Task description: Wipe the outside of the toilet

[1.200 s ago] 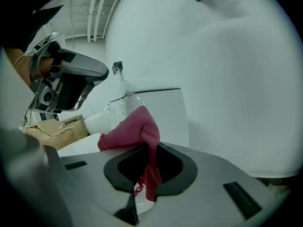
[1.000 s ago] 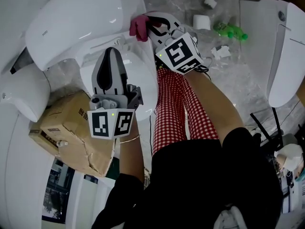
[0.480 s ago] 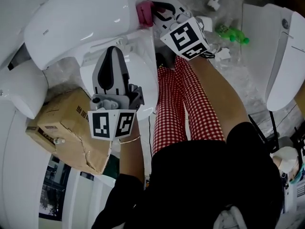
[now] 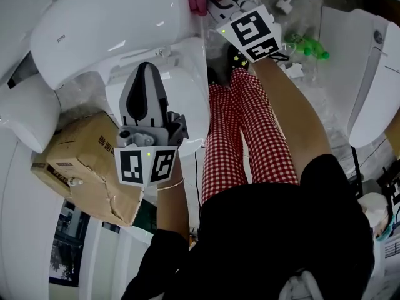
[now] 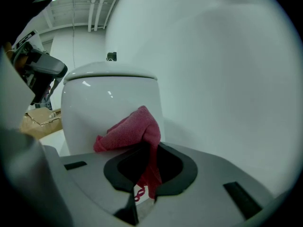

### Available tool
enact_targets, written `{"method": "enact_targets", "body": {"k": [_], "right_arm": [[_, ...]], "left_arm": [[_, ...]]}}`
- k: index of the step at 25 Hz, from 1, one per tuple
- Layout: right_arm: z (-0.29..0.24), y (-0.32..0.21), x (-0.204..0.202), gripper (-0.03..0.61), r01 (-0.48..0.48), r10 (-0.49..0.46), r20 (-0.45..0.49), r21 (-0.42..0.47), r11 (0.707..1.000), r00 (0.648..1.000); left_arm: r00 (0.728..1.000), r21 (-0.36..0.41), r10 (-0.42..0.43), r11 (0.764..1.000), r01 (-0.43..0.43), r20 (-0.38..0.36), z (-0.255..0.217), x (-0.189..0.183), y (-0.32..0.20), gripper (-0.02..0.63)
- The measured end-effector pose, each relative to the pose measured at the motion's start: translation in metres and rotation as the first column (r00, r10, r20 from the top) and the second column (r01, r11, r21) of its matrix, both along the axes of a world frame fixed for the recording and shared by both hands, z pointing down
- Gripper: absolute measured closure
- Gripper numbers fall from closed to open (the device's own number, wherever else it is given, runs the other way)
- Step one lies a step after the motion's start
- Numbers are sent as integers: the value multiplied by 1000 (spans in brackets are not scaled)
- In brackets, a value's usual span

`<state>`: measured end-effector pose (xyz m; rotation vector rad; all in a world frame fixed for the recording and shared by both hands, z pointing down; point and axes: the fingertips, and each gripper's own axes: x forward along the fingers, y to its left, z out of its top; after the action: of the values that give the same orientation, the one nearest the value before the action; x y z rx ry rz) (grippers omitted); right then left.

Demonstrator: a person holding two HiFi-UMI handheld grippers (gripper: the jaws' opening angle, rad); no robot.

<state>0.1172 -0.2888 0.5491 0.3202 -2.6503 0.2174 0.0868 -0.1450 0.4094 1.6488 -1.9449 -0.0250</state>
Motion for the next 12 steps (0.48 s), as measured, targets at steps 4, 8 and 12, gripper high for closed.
{"method": "enact_targets", "body": {"k": [4,8,12], "right_arm": [[2,-16,-6,518,-6,6,-17,23,1000,1000],[4,-30,-11,518,-22,23,-28,37,999,999],[6,-38,-16,518,-37,38,-29,36,999,999]], "left_arm": [[1000,-5,-7,1000,7,6,1,-5,2,603],[1000,-7,-12,1000,12,1,3,-9,3,603],[1000,-6,-16,1000,16,3,3,-12,3,603]]}}
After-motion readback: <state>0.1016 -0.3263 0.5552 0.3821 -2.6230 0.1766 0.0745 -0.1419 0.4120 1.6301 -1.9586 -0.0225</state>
